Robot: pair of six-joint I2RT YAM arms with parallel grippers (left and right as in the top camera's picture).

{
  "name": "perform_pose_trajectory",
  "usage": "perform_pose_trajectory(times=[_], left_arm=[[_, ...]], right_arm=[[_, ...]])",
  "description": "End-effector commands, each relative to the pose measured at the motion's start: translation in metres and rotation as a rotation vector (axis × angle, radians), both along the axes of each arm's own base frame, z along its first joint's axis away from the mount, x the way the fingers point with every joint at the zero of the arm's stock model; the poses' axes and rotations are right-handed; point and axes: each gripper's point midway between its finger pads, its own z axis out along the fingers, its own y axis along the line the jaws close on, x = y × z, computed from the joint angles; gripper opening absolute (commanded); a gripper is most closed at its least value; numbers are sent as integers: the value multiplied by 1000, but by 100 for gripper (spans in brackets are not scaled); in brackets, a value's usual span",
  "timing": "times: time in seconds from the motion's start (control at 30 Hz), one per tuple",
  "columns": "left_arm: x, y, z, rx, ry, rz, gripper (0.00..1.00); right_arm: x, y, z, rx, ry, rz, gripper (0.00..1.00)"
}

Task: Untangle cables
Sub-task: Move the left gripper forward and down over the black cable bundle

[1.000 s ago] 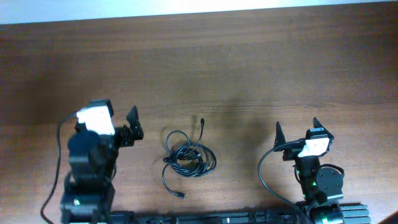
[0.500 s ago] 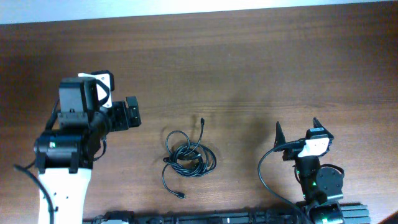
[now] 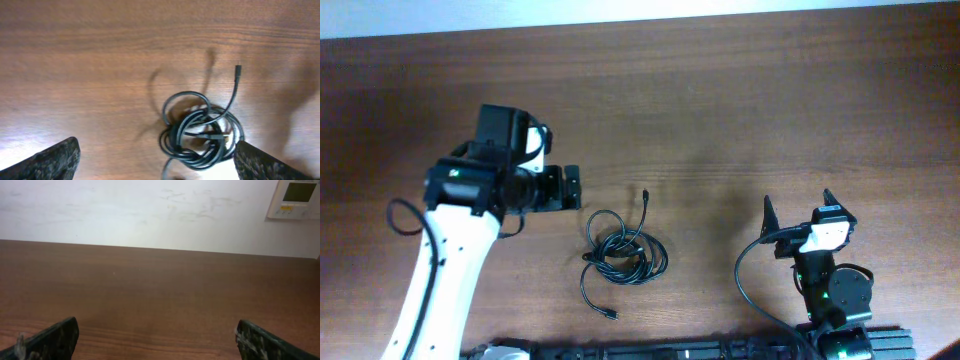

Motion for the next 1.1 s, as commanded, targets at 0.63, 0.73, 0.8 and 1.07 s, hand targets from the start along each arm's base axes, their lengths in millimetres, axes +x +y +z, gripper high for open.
perform_pose_trajectory(times=[0.63, 0.73, 0.8, 1.07], left_arm=[[-41, -13, -43, -8, 268, 513, 98], [-51, -9, -60, 31, 296, 610, 92], [-60, -9, -73, 37, 326, 660, 87], [-71, -14, -114, 51, 330, 634, 86]], right_arm=[[0, -1, -3, 0, 5, -2, 99], [0, -1, -3, 0, 5, -2, 99], [0, -1, -3, 0, 5, -2, 99], [0, -1, -3, 0, 5, -2, 99]])
